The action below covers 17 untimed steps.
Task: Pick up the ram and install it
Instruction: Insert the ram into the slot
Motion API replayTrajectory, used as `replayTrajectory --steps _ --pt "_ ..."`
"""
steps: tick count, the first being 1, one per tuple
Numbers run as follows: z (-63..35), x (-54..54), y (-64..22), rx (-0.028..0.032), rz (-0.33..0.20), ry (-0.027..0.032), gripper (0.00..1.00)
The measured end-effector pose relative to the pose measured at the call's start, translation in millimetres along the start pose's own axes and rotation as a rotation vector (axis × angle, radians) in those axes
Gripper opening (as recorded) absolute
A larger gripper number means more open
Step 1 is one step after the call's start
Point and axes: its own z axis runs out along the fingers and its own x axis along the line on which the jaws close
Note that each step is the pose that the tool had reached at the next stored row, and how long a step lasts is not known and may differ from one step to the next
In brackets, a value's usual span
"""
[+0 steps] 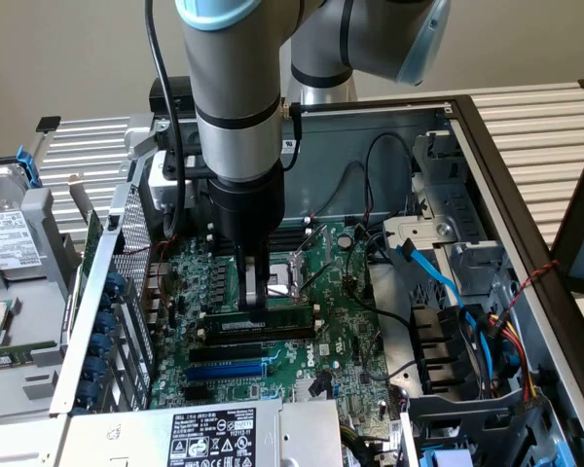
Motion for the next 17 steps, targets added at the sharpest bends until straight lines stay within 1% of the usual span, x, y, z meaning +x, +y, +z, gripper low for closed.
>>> replayTrajectory --steps 1,2,3,4,8,9,12,13,17 --pt "0.0 0.0 0.0 0.0001 0.000 0.0001 0.14" --pt "0.0 0.0 0.0 0.0001 0.000 0.0000 0.20" --pt "0.0 0.0 0.0 0.0002 0.000 0.0000 0.20" --pt "0.0 0.0 0.0 0.0002 0.000 0.0000 0.27" --pt "0.0 0.0 0.0 0.0002 0.000 0.0000 0.27" --pt "-1.4 0.0 0.0 0.0001 0.000 0.0001 0.27" --pt "-13.1 -0.2 -0.1 0.0007 0.000 0.0003 0.27" --pt "-15.7 -0.3 -0.1 0.0008 0.000 0.0003 0.27" --pt "-22.5 0.1 -0.3 0.0008 0.002 0.0007 0.27"
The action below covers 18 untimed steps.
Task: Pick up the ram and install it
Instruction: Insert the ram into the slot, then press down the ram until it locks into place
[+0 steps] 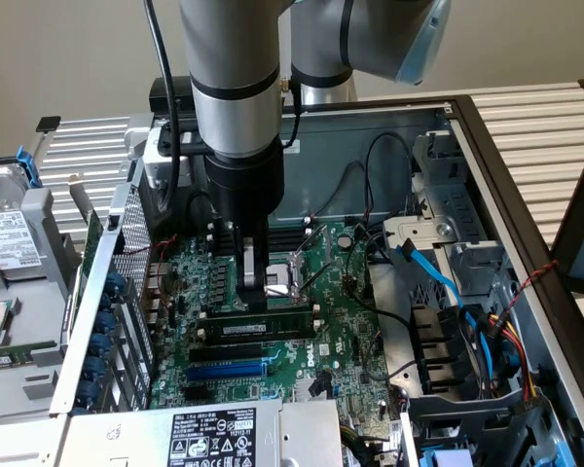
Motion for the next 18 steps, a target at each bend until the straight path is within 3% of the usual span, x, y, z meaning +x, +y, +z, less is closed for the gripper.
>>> replayTrajectory --steps 4,5,8,18 --pt "-5.6 -0.1 -0.1 0.0001 0.000 -0.0003 0.25" --pt "-5.6 -0.1 -0.1 0.0002 0.000 -0.0003 0.18" --pt "-5.6 -0.1 -0.2 0.0002 0.000 -0.0003 0.11" --pt "-5.6 0.0 -0.1 0.0001 0.000 -0.0002 0.11"
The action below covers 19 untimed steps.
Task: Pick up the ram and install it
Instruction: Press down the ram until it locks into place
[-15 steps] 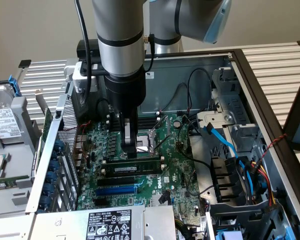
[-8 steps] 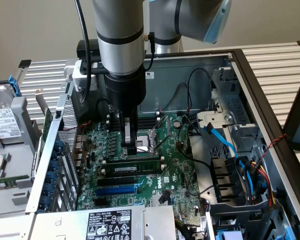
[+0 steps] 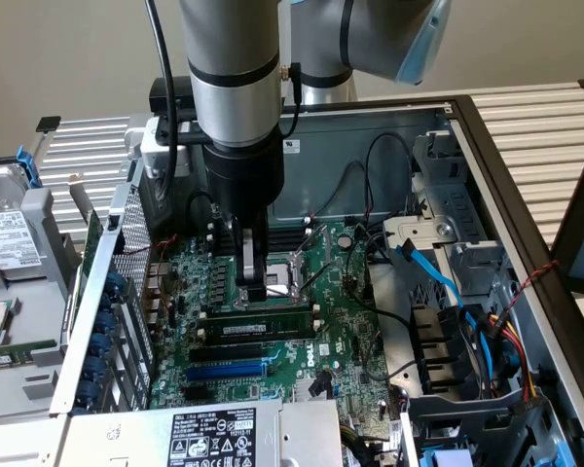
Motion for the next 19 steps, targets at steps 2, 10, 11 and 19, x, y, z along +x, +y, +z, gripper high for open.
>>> replayTrajectory --steps 2,10,11,19 --pt "0.0 0.0 0.0 -0.0001 0.000 0.0000 0.11" --pt "5.2 -0.2 -3.2 0.0000 0.000 -0.0001 0.11" --pt "6.3 -0.8 -5.1 -0.0001 0.000 0.0000 0.11" --pt "14.6 -2.2 -8.7 0.0000 0.000 -0.0003 0.11"
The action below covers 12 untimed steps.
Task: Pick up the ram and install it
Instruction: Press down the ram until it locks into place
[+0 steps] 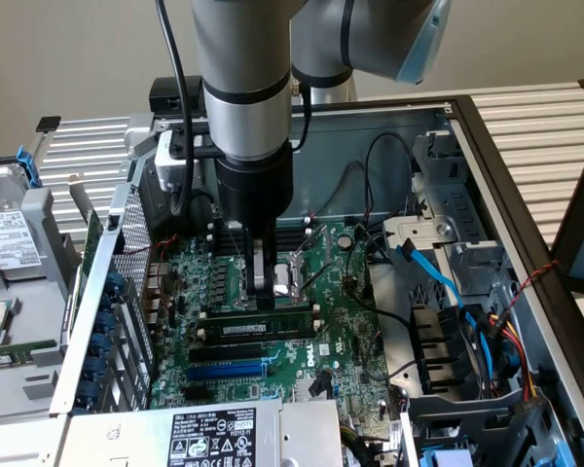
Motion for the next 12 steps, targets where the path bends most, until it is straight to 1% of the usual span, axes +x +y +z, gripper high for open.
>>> replayTrajectory --steps 3,6,12 --pt "2.2 0.2 1.2 -0.0004 0.000 0.0000 0.11" --pt "3.0 0.4 5.4 -0.0005 0.000 -0.0001 0.11" --pt "6.9 -0.6 5.9 -0.0023 0.000 0.0001 0.11"
